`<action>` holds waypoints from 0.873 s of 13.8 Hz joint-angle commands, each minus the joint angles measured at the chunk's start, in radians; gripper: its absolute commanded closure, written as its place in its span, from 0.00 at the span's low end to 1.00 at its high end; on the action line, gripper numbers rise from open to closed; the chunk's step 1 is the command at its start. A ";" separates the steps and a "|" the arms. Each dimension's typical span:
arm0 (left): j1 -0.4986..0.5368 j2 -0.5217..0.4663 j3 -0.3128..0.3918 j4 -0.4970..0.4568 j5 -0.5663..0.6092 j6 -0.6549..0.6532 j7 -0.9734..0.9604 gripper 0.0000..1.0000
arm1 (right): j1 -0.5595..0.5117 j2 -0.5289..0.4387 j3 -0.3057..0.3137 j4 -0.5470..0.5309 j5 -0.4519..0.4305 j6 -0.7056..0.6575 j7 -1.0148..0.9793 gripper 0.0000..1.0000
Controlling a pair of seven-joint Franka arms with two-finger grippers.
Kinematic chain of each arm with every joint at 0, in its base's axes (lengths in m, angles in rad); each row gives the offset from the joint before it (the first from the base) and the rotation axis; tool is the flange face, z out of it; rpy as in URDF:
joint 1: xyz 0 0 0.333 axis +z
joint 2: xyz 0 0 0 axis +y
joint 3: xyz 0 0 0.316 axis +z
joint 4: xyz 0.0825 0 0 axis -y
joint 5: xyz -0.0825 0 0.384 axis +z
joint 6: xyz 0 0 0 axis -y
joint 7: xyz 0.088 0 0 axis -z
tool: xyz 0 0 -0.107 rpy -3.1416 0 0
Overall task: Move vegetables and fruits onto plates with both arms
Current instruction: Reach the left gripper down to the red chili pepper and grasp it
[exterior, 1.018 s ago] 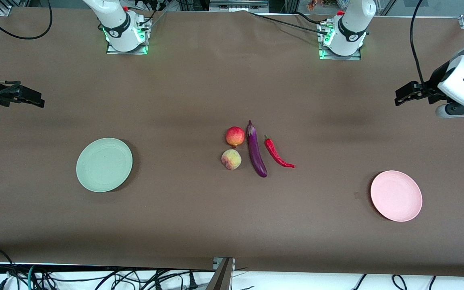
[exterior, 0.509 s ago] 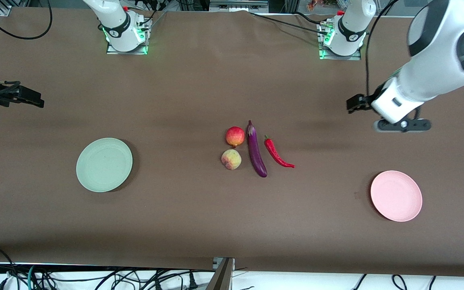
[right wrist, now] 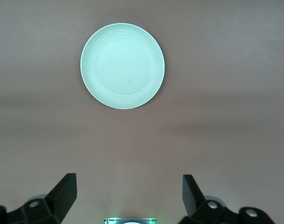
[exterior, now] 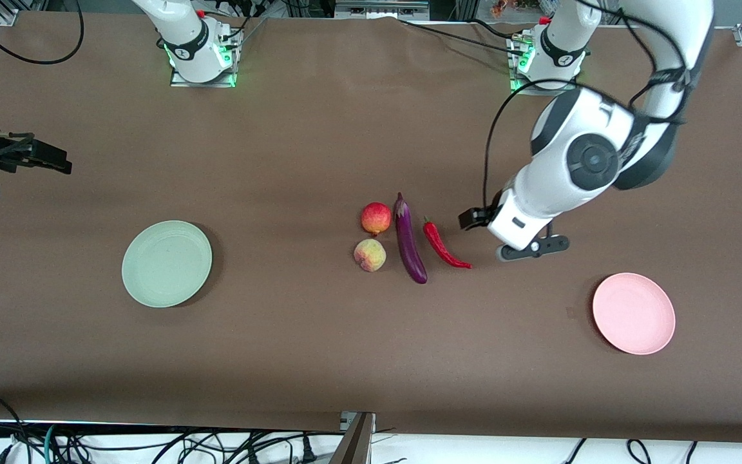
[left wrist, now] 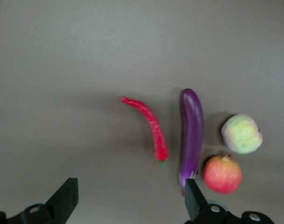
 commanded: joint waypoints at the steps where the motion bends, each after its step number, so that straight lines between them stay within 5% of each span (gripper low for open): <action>1: -0.021 0.099 0.001 0.039 0.002 0.075 -0.044 0.00 | -0.002 0.071 0.003 0.020 0.015 0.026 -0.013 0.00; 10: -0.085 0.337 0.011 0.034 0.002 0.250 -0.239 0.03 | 0.018 0.147 0.007 0.022 0.062 0.049 -0.013 0.00; 12: -0.087 0.349 0.011 0.036 0.002 0.250 -0.239 0.48 | 0.030 0.167 0.007 0.023 0.064 0.112 -0.015 0.00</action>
